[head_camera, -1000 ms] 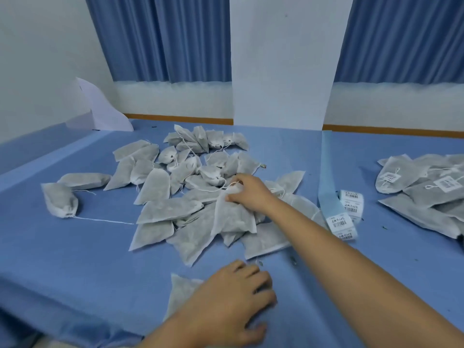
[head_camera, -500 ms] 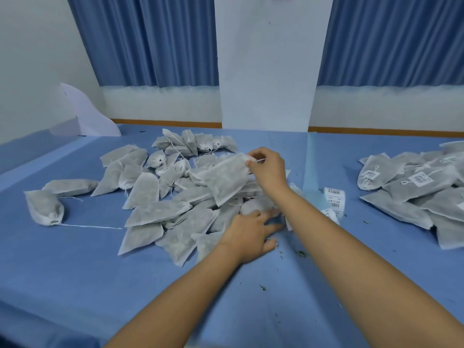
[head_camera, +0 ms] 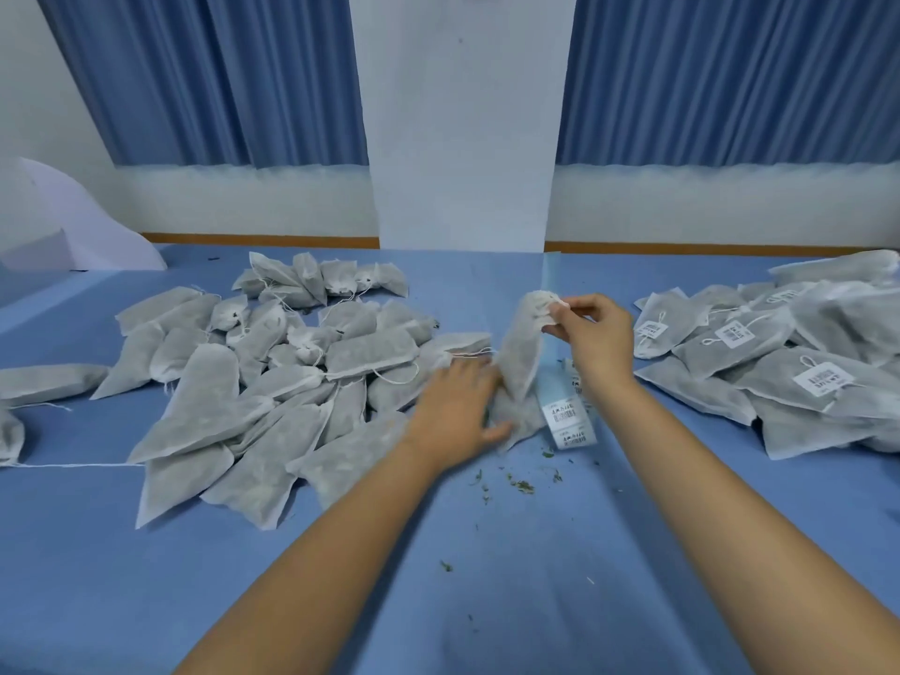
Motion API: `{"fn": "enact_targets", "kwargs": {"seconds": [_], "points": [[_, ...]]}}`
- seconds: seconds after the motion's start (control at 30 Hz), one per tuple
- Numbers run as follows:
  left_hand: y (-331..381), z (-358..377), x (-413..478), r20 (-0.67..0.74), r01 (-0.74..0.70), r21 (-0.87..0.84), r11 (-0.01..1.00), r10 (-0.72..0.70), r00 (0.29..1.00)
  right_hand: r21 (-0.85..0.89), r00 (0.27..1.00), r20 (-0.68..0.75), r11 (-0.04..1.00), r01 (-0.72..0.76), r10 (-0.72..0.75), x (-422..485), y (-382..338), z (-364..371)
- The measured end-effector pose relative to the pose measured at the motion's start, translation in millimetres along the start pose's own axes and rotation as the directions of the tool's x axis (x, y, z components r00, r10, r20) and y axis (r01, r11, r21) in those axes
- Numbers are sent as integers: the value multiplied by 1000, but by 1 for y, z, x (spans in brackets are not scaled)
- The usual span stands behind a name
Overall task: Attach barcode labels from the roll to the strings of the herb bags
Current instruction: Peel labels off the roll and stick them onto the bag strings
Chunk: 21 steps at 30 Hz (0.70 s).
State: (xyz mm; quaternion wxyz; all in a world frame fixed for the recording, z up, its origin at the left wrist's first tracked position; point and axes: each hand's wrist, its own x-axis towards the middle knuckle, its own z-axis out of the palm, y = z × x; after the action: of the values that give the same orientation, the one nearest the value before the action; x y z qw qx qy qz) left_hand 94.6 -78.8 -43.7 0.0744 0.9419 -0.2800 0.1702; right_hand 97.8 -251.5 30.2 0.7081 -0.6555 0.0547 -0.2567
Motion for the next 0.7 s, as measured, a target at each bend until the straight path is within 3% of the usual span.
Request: {"fn": "enact_targets", "kwargs": {"seconds": [0.07, 0.2, 0.37, 0.47, 0.53, 0.6, 0.63, 0.7], "points": [[22, 11, 4, 123, 6, -41, 999, -1, 992, 23, 1000, -13, 1000, -13, 13, 1, 3, -2], [24, 13, 13, 80, 147, -10, 989, -146, 986, 47, 999, -47, 999, -15, 17, 3, 2, -2], [-14, -8, 12, 24, 312, 294, 903, -333, 943, 73, 998, -66, 997, 7, -3, 5, 1, -5], [-33, -16, 6, 123, 375, 360, 854, -442, 889, 55, 999, -24, 998, 27, -26, 1, 1, -10], [-25, -25, 8, 9, 483, 274, 832, -504, 864, 36, 999, 4, 998, 48, -49, -4, 1, -15], [-3, -32, 11, -286, 485, -92, 870, -489, 824, 38, 997, 54, 998, 58, -60, -11, 2, -22], [14, -35, 14, -377, 329, -306, 893, -431, 820, 48, 995, 85, 997, 55, -59, -14, 3, -25], [49, -35, 16, -418, -3, -495, 869, -234, 878, 101, 986, 160, 995, 23, -39, -21, 6, -29]]}}
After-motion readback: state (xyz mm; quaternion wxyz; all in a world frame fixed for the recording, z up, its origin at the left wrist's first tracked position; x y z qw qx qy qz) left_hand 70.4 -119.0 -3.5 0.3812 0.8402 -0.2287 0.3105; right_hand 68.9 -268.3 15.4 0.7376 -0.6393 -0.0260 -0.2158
